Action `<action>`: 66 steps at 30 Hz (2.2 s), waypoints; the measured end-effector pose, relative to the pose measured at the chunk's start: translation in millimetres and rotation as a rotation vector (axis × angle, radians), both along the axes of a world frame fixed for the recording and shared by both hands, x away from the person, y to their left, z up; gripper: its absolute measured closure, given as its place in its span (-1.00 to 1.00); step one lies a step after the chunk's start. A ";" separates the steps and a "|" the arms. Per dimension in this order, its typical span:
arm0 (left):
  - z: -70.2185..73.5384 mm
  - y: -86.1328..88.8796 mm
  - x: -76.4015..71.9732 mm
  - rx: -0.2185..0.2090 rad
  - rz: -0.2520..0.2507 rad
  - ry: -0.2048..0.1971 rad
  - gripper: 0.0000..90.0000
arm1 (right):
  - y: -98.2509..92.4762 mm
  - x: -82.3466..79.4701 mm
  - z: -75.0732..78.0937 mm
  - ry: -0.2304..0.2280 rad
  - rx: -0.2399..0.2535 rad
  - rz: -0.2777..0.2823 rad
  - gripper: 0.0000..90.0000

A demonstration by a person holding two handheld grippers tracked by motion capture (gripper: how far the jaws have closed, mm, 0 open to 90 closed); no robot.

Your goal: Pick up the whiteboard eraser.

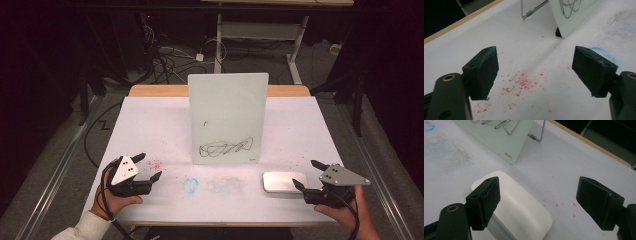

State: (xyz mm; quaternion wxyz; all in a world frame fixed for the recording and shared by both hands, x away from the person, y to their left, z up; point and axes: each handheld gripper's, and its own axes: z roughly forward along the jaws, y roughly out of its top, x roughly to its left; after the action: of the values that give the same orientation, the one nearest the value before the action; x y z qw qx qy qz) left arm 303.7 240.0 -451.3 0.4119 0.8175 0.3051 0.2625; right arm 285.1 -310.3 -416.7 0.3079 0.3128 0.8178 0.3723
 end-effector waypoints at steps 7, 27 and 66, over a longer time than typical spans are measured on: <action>-1.7 -6.9 -2.4 0.006 -0.021 -0.004 -0.53 | -1.7 2.1 -2.0 0.048 -0.053 0.042 -0.53; -16.9 -21.3 -4.5 0.111 -0.048 0.063 -0.55 | 36.2 60.6 -8.7 0.373 -0.392 0.316 -0.56; -14.4 -19.4 -6.3 0.086 -0.047 0.042 -0.50 | 71.9 63.6 12.5 0.149 -0.322 0.358 -0.33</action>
State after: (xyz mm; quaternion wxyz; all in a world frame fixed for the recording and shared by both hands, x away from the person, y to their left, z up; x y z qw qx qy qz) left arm 297.3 220.6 -465.6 0.3757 0.8468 0.2830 0.2484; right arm 348.8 -238.4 -404.2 0.2216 0.1367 0.9293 0.2618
